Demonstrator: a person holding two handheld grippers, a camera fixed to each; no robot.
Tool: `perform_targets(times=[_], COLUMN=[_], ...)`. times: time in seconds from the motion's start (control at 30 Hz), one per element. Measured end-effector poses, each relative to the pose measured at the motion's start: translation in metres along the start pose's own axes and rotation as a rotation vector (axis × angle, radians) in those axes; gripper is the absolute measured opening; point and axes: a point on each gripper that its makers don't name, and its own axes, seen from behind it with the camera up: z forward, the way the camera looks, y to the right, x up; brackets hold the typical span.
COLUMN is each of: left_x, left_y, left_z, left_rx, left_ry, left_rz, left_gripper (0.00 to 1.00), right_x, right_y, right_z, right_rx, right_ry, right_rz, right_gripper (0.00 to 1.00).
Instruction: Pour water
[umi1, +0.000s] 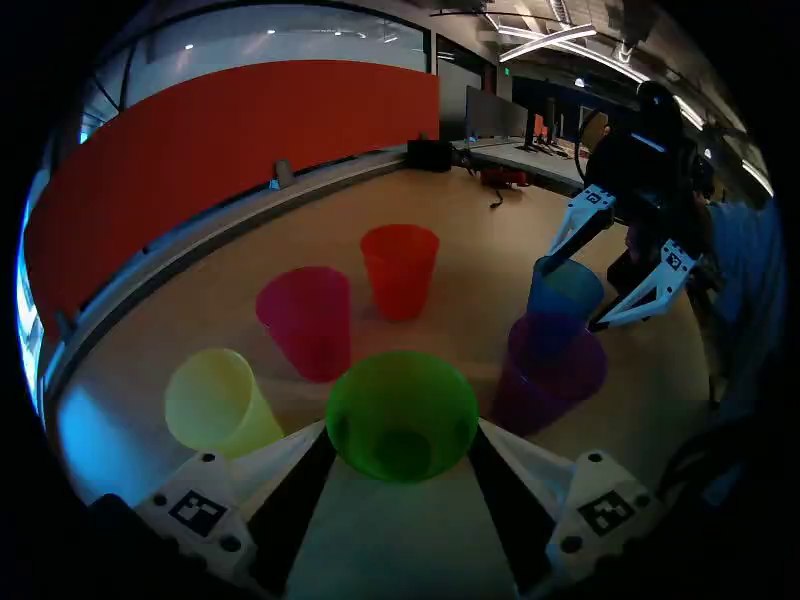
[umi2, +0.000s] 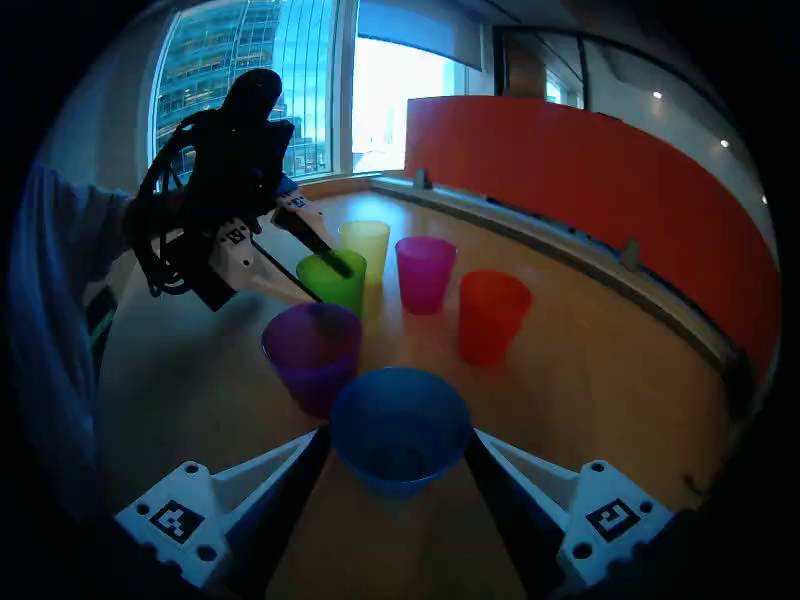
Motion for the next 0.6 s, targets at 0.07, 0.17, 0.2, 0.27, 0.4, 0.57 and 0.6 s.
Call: perform_targets(times=[0.07,0.17,0.2,0.27,0.4,0.57,0.6], left_x=[0.000,0.001,0.001,0.002,0.004,0.007,0.008], left_y=[0.001,0.001,0.001,0.001,0.000,0.000,0.001], left_z=[0.000,-0.001,-0.001,-0.002,-0.005,-0.009,-0.010], left_rx=[-0.002,0.001,0.002,0.003,0.004,0.011,0.012], left_ry=[0.000,0.001,0.001,0.003,0.010,0.022,0.024], left_rz=[0.002,0.005,0.006,0.005,-0.003,-0.010,-0.011], left_gripper=[0.86,0.86,0.86,0.86,0.86,0.86,0.86], right_x=[0.000,0.001,0.001,0.001,0.000,0.002,0.002], right_y=[0.000,0.000,0.000,0.000,0.003,0.004,0.004], right_z=[0.001,0.002,0.002,0.003,0.005,0.006,0.006], right_rx=[0.000,-0.001,-0.001,-0.004,-0.018,-0.023,-0.025], right_ry=[0.001,0.002,0.003,0.006,0.011,0.025,0.027], right_rz=[-0.002,-0.003,-0.003,-0.005,-0.009,-0.006,-0.005], right_gripper=[1.00,1.00,1.00,1.00,0.92,0.91,0.91])
